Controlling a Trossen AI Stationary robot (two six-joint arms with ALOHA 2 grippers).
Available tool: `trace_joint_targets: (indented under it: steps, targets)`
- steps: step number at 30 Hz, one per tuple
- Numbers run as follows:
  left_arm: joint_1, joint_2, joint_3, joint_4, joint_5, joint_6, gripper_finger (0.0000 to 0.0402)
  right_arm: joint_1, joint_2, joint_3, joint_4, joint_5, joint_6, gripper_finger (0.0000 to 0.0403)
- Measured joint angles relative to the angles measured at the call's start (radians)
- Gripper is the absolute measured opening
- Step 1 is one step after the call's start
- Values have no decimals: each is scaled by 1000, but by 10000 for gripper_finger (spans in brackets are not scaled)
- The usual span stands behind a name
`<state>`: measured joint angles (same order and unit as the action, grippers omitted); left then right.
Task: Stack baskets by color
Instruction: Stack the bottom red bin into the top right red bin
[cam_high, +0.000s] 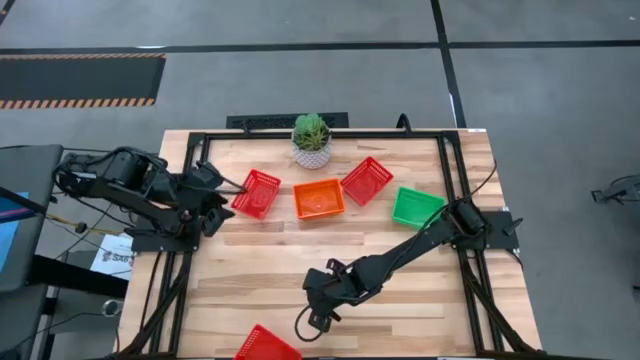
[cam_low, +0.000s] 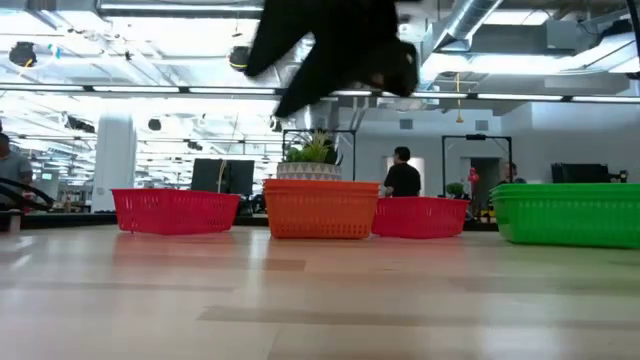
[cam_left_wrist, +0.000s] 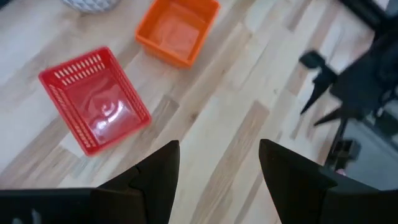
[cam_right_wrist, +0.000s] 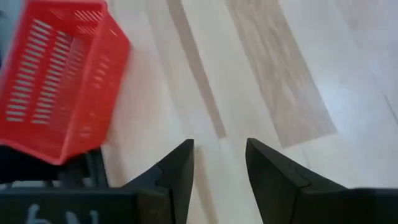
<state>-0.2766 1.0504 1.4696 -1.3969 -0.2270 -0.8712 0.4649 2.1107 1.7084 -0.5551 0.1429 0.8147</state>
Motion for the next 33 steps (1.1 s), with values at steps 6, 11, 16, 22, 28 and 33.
trace_joint_targets:
  steps: [6,11,16,22,28,33]
  targets:
    - [-94,3,-51,-20,19,-55,208,14,-14,2,16,-2,0,161]
    - [-231,13,-136,70,75,-138,208,27,-14,2,21,-7,22,161]
    - [-457,56,-224,278,140,-220,207,40,-14,2,16,-10,27,159]
    - [-709,215,-249,506,145,-312,175,46,-14,2,14,-11,51,157]
    - [-829,415,-250,555,128,-381,120,46,-14,2,12,-11,79,156]
    - [-879,565,-251,621,137,-398,58,46,-14,2,11,-18,109,150]
